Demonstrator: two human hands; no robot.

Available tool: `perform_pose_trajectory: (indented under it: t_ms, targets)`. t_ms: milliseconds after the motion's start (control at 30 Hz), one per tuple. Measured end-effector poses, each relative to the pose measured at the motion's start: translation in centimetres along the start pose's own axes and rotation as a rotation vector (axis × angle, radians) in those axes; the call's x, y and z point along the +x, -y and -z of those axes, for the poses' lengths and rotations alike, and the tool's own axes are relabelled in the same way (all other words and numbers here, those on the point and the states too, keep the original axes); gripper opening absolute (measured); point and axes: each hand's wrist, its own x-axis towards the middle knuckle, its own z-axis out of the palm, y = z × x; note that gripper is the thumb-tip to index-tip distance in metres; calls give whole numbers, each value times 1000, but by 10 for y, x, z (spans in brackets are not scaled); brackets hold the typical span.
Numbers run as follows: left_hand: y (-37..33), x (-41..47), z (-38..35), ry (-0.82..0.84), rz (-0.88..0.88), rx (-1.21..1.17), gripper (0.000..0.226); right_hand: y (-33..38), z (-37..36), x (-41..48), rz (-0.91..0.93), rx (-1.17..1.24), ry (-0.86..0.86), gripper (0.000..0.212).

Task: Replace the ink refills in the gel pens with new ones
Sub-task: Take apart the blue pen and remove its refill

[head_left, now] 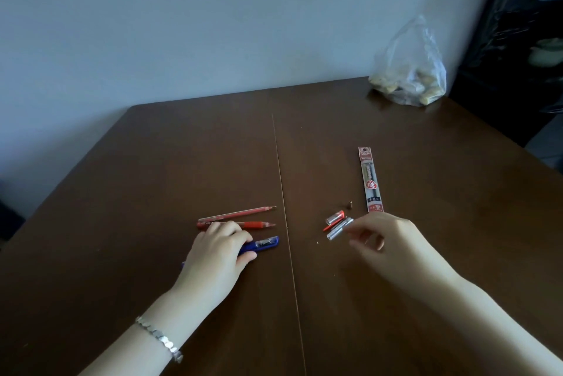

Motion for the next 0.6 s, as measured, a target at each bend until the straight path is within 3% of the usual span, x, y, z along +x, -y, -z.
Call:
perform_pose_trajectory:
  t_ms: [133, 267, 400, 467, 600]
  targets:
    - [-10, -9, 0, -97, 16, -66, 19, 20, -15, -4, -58, 145, -17, 20]
    - [-38, -14, 11, -137, -2, -401, 24, 47, -24, 1, -250, 493, 25, 28]
    - [-63, -15, 21, -197, -92, -558, 26, 59, -22, 6, -209, 633, -42, 4]
    - [-66, -15, 25, -222, -143, -582, 26, 57, -18, 4, -176, 701, -56, 11]
    - [-74, -17, 32, -88, -225, -729, 24, 56, -9, -6, -56, 709, -1, 15]
